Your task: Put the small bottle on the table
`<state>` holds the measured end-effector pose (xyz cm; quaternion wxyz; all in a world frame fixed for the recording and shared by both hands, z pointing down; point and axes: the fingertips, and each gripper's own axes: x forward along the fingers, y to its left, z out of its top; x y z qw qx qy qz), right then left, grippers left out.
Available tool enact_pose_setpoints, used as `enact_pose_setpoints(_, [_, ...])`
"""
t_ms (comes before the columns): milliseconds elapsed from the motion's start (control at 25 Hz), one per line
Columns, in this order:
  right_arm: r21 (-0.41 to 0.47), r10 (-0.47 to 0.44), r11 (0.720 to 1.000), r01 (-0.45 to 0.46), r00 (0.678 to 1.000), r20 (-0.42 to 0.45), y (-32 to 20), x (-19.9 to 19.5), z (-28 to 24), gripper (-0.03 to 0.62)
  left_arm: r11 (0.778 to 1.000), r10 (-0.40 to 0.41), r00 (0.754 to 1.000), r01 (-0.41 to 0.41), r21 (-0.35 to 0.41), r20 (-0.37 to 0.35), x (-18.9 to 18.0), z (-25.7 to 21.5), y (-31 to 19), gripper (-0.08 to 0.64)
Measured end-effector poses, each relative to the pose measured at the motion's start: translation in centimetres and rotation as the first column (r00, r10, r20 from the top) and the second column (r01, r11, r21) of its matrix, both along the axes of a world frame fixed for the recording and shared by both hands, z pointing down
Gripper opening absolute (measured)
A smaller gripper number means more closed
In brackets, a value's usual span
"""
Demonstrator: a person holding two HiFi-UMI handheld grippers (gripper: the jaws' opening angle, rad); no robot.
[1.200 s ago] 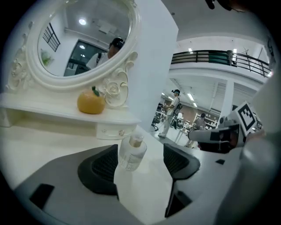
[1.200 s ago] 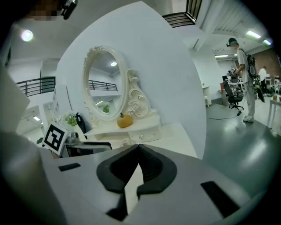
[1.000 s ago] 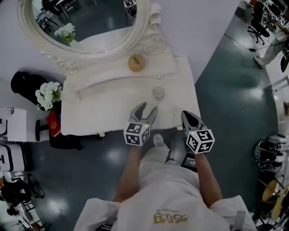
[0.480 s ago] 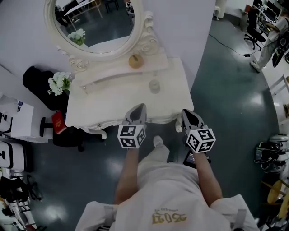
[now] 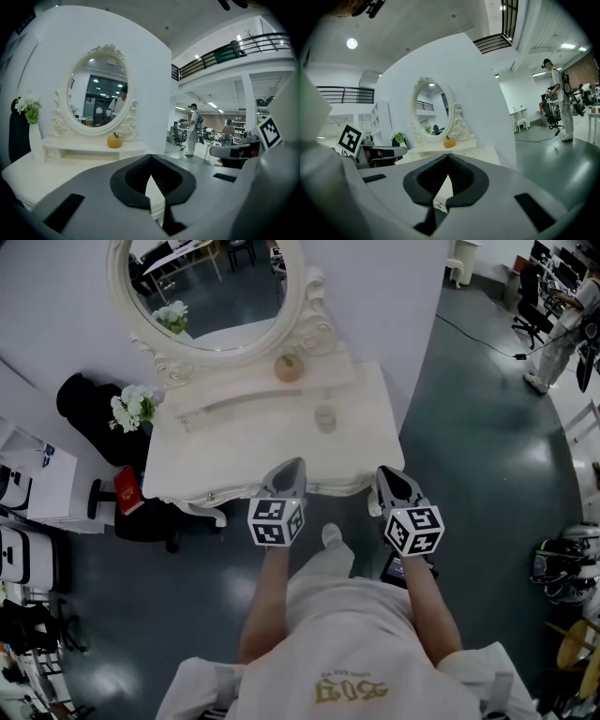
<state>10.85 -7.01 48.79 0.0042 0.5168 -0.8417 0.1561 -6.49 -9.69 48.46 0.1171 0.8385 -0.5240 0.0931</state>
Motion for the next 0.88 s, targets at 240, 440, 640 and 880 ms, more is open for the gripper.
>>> enact_pose_setpoints(240, [-0.007,-0.013,1.0,0.014,1.0,0.009,-0.3,-0.4,0.0,0.012,1.0,-0.003,1.0,0.003,-0.005,0.002,-0.3,0.1,-0.5,0.015])
enact_pose_setpoints(440, [-0.02,-0.017,1.0,0.017,1.0,0.015,-0.6,-0.4,0.5,0.012,1.0,0.015,1.0,-0.015,-0.01,0.003,0.2,0.4,-0.8,0.015])
enact_pose_setpoints(640, [-0.028,-0.025,0.999,0.025,1.0,0.019,-1.0,-0.7,0.7,0.012,1.0,0.013,1.0,-0.012,-0.018,0.007,0.0,0.6,-1.2,0.015])
enact_pose_setpoints(880, [-0.035,-0.022,0.999,0.023,0.999,0.027,-1.8,-0.8,0.9,0.012,1.0,0.004,1.0,-0.004,-0.029,0.009,-0.8,0.9,-1.9,0.015])
